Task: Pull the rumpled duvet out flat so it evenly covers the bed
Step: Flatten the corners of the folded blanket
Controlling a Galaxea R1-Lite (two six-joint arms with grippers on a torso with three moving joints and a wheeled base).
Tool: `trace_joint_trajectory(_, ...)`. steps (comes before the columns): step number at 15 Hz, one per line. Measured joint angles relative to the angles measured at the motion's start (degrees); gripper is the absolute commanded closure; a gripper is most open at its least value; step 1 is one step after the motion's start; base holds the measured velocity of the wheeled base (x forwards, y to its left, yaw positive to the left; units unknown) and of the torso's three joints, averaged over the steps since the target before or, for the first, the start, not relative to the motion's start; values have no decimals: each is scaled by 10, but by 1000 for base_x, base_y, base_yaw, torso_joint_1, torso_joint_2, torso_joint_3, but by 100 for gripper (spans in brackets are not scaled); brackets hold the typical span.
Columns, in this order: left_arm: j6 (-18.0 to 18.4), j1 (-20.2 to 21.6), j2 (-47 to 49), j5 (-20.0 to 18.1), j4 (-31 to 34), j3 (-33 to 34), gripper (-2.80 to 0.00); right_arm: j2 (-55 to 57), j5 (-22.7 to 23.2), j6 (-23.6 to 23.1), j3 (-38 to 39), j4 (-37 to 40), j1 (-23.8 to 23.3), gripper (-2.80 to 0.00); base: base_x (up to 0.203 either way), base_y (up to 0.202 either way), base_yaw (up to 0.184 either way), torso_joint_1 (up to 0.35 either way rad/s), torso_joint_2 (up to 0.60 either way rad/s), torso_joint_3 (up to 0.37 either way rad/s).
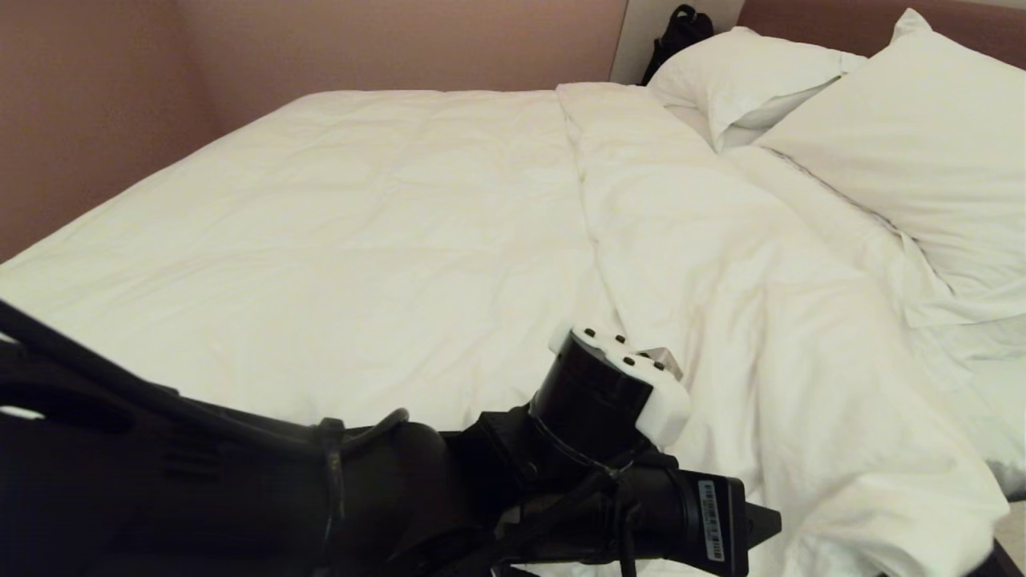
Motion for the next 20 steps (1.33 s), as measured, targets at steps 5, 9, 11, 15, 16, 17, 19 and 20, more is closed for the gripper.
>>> trace_joint_trajectory(5, 12, -8, -39, 4, 4, 13, -280, 0, 0, 0, 0, 0, 0, 0, 0, 0, 0, 0, 0, 0)
trace_joint_trajectory(9, 29, 4, -108, 45, 7, 29, -280, 0, 0, 0, 0, 0, 0, 0, 0, 0, 0, 0, 0, 0)
trace_joint_trajectory(11, 54, 13, -152, 84, 13, 44, -280, 0, 0, 0, 0, 0, 0, 0, 0, 0, 0, 0, 0, 0)
trace_joint_trajectory(15, 100, 52, -266, 145, 40, 94, -280, 0, 0, 0, 0, 0, 0, 0, 0, 0, 0, 0, 0, 0)
trace_joint_trajectory(16, 110, 67, -296, 152, 49, 109, -280, 0, 0, 0, 0, 0, 0, 0, 0, 0, 0, 0, 0, 0)
trace_joint_trajectory(17, 116, 82, -321, 155, 65, 120, -280, 0, 0, 0, 0, 0, 0, 0, 0, 0, 0, 0, 0, 0)
trace_joint_trajectory(19, 128, 117, -380, 158, 110, 128, 0, 0, 0, 0, 0, 0, 0, 0, 0, 0, 0, 0, 0, 0)
trace_joint_trajectory(20, 136, 140, -418, 159, 139, 130, 0, 0, 0, 0, 0, 0, 0, 0, 0, 0, 0, 0, 0, 0)
